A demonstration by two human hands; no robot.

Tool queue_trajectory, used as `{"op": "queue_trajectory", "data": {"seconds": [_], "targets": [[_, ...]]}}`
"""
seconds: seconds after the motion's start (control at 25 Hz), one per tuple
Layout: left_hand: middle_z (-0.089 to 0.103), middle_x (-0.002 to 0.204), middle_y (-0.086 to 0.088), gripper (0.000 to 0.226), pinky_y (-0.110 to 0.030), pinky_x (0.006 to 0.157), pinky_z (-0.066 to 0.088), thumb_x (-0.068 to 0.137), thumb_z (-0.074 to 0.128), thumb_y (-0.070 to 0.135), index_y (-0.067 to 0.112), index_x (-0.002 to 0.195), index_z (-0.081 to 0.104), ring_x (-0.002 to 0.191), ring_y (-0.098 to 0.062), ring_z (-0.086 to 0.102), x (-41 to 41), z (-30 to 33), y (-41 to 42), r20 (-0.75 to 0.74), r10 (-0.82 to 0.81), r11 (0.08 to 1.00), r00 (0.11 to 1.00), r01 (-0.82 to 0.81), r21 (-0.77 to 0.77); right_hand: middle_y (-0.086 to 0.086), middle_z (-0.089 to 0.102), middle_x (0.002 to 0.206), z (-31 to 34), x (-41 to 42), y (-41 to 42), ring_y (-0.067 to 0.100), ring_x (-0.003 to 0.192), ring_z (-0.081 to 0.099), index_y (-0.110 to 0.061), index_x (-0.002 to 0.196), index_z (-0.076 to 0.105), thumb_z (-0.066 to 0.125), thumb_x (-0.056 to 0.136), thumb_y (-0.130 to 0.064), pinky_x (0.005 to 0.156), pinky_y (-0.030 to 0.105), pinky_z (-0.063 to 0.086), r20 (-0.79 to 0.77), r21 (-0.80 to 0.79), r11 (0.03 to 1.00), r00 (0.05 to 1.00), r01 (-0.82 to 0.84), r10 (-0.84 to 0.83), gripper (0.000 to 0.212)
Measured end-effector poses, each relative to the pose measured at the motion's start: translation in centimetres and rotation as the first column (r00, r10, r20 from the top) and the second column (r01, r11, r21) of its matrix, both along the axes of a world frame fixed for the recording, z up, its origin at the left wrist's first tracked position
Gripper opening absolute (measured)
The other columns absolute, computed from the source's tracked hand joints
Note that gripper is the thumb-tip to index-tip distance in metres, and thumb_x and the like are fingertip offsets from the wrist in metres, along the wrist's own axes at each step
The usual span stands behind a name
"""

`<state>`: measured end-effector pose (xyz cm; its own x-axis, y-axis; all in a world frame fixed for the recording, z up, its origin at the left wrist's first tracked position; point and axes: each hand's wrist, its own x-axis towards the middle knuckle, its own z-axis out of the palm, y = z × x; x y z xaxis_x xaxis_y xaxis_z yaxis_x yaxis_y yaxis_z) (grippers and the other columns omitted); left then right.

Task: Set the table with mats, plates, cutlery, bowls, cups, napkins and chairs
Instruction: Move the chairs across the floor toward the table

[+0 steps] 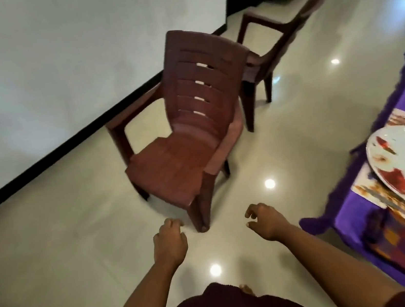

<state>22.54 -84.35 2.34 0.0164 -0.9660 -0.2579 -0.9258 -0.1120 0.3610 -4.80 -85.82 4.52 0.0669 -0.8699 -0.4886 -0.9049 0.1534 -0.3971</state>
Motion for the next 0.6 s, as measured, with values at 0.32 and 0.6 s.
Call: {"op": "queue_trajectory", "data": {"seconds": [0.32,0.6], "targets": [[0.048,0.132,0.000,0.033,-0.032,0.098,0.037,0.096,0.049,0.017,0.019,0.128,0.053,0.115,-0.019,0.052,6.6,0.0,1.9,0.002,0.364,0.931,0.931,-0.364,-0.016,0.003,0.065,0.102,-0.3,9.7,-9.9,0.025,0.098,0.062,-0.023,0.095,0.060,0.064,0.085,-0.021,0.084,0.035,0.051,0.082,0.029,0.954,0.952,-0.298,0.295,0.010],[0.011,0.160,-0.008,0.069,-0.040,0.115,0.022,0.096,0.049,0.020,0.023,0.154,0.013,0.146,-0.028,0.015,18.3,-0.8,-1.3,0.097,0.589,0.808,0.802,-0.586,-0.061,0.006,0.029,0.147,-0.7,26.7,-17.5,0.030,0.135,0.030,-0.021,0.136,0.046,0.055,0.091,-0.026,0.106,0.042,0.035,-0.089,-0.193,0.757,0.779,-0.624,0.620,0.046]]}}
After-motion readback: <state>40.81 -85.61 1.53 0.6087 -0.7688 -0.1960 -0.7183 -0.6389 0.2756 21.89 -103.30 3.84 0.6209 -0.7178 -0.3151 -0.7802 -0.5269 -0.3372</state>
